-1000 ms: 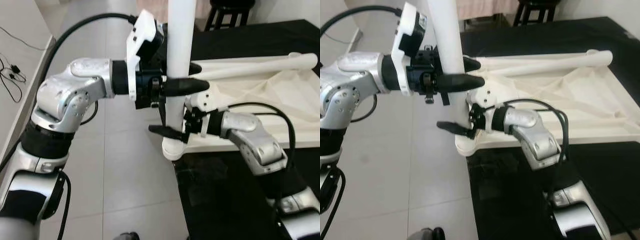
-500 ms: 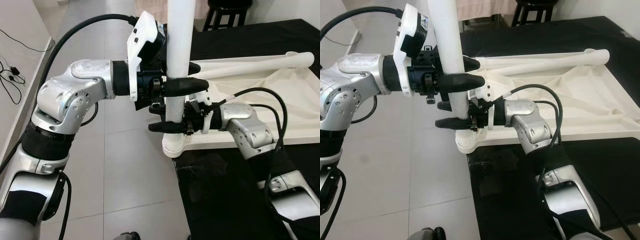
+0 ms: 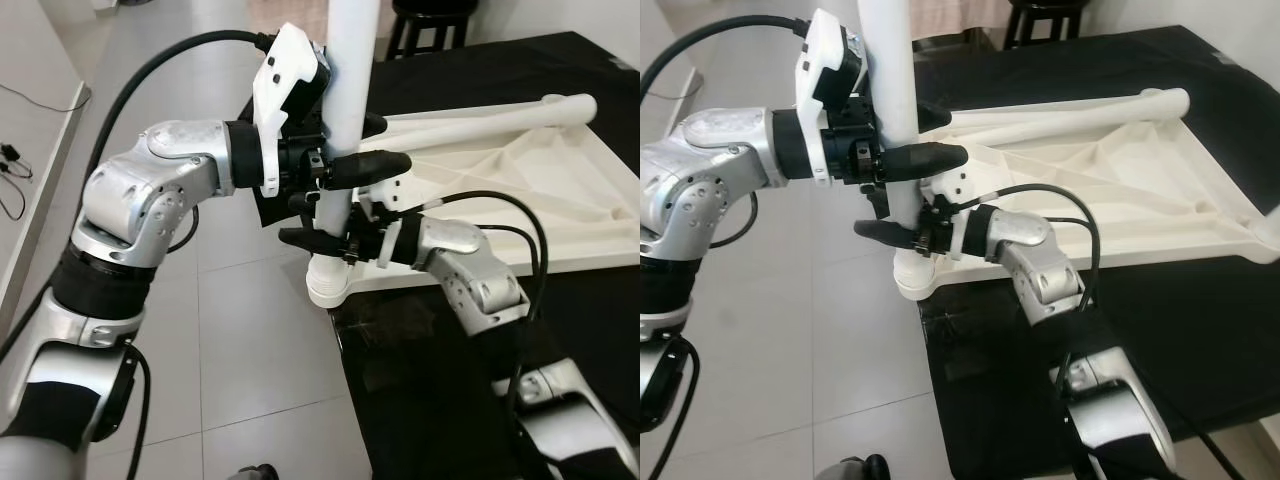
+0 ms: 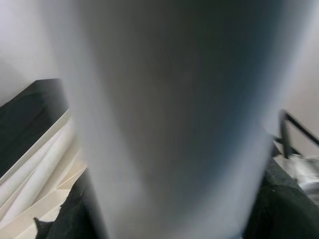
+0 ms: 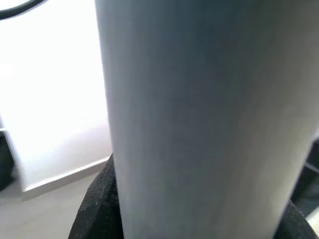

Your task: Building children table

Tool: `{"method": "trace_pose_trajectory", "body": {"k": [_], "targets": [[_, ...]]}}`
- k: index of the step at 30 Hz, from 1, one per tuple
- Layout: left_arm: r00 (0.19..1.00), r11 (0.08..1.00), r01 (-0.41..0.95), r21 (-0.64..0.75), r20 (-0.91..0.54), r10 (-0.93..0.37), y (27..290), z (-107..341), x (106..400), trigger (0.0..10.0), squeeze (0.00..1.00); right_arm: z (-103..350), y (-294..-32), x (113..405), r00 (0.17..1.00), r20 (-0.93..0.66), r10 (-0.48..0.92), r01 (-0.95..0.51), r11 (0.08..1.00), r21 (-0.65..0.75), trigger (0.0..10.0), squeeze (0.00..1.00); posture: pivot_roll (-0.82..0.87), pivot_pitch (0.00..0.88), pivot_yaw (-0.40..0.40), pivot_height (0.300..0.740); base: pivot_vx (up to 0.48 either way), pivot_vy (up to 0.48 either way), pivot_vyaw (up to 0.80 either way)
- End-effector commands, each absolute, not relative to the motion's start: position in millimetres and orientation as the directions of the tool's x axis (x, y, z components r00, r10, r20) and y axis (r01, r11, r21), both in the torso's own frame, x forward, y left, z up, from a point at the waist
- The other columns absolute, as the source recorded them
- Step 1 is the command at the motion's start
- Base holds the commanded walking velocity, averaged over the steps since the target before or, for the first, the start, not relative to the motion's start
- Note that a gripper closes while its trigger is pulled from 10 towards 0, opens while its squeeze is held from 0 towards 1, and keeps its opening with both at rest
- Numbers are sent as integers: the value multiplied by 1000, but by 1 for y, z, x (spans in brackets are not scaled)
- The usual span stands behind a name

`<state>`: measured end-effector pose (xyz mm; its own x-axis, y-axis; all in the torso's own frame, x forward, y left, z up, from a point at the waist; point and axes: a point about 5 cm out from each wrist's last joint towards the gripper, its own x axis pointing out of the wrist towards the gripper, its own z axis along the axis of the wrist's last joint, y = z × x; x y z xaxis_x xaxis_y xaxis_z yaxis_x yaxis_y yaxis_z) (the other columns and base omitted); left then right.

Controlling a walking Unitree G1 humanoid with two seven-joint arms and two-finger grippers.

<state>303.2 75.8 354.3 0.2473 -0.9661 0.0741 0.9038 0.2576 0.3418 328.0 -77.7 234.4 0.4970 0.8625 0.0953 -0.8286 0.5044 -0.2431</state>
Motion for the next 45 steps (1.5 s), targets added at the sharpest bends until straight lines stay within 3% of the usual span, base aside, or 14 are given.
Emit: {"method": "trace_pose_trajectory", "body": {"k": [1,9,10,13,20,22,24,28,30,31,39,41,42,45], "targets": [[268,280,894,349,83,-960,79,357,305,10000,0,208,-88,332,750,5,662,-644,731,-224,0,0,33,225,18,740,0,0,0],[296,306,884,355,83,-952,81,357,310,10000,0,190,-84,303,869,27,494,-471,843,-261,0,0,20,216,28,740,0,0,0],[292,303,885,353,86,-952,81,357,310,3804,0,192,-85,306,871,32,490,-465,844,-266,0,0,19,210,30,740,0,0,0],[290,302,887,350,88,-953,80,357,311,0,0,194,-86,307,877,37,480,-454,850,-267,0,0,20,208,30,740,0,0,0],[285,296,891,343,83,-955,80,356,310,0,0,199,-84,306,893,45,449,-422,866,-268,0,0,20,209,36,740,0,0,0],[286,297,892,342,83,-955,80,356,309,0,0,201,-83,305,897,45,440,-413,870,-268,1412,0,19,210,37,740,0,0,0],[286,297,891,342,84,-955,80,356,309,0,0,204,-83,304,907,45,419,-393,880,-266,10000,0,17,210,37,740,0,0,0],[285,297,891,343,84,-955,80,357,309,0,0,205,-83,303,911,45,410,-385,884,-266,10000,0,17,210,37,740,0,0,0],[284,295,891,345,84,-955,80,357,309,0,0,209,-84,305,898,54,437,-411,877,-250,10000,278,16,211,36,740,0,0,0],[282,293,891,347,84,-956,80,357,309,0,0,214,-86,310,864,72,498,-470,849,-240,10000,1000,18,212,35,740,0,0,0],[272,281,892,353,77,-959,77,358,309,0,0,241,-108,332,654,107,749,-691,649,-317,10000,1000,26,212,40,740,0,0,0],[269,277,893,354,73,-960,77,358,309,0,0,245,-112,336,601,86,794,-727,589,-353,10000,820,31,211,40,740,0,0,0],[265,272,895,355,69,-962,77,357,309,0,0,249,-114,339,557,74,827,-758,542,-361,10000,0,33,212,43,740,0,0,0],[262,268,896,355,66,-963,77,357,309,0,0,252,-115,341,526,65,848,-778,510,-367,10000,0,33,212,43,740,0,0,0]]}}
